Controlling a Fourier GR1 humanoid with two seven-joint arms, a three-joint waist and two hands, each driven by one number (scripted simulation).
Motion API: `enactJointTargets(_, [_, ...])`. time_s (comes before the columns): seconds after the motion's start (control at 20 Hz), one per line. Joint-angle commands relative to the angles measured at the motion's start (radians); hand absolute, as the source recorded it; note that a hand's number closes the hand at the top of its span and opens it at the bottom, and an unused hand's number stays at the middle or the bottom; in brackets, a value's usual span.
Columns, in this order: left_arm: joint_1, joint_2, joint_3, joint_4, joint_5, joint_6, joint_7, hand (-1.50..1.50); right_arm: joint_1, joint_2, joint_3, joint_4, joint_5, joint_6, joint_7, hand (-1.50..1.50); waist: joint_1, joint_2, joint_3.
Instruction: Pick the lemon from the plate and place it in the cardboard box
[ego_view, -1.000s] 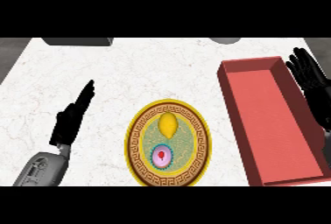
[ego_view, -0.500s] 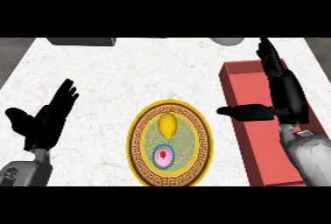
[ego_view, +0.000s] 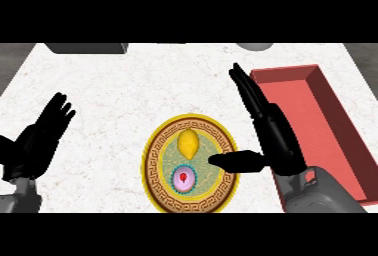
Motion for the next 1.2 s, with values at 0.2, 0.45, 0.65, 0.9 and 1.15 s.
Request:
enactJointTargets(0.2, [0.034, -0.004, 0.003, -0.007, 0.004, -0.008, -0.003, 0.0, -0.186, -0.114, 0.154, 0.005, 0.165, 0.387, 0.478, -1.5, 0.001, -0.005, -0.005])
enactJointTargets(0.45, [-0.003, -0.001, -0.009, -0.06, 0.006, 0.012, 0.063, 0.0, -0.345, 0.042, 0.209, 0.026, 0.114, 0.634, 0.797, -1.5, 0.01, 0.0, -0.001])
enactJointTargets(0.65, [0.023, -0.017, -0.015, -0.108, 0.003, 0.009, 0.049, 0.0, -0.455, 0.21, 0.171, 0.159, 0.053, 0.733, 0.954, -1.5, 0.018, 0.007, 0.002])
enactJointTargets(0.9, [0.029, 0.011, 0.031, -0.089, 0.027, -0.007, 0.082, 0.0, -0.422, 0.283, 0.147, 0.221, 0.026, 0.732, 1.012, -1.5, 0.002, 0.008, 0.003])
enactJointTargets(1.15, [0.037, 0.012, 0.037, -0.075, 0.017, -0.036, 0.048, 0.0, -0.474, 0.321, 0.107, 0.374, 0.037, 0.749, 0.974, -1.5, 0.005, 0.011, 0.003])
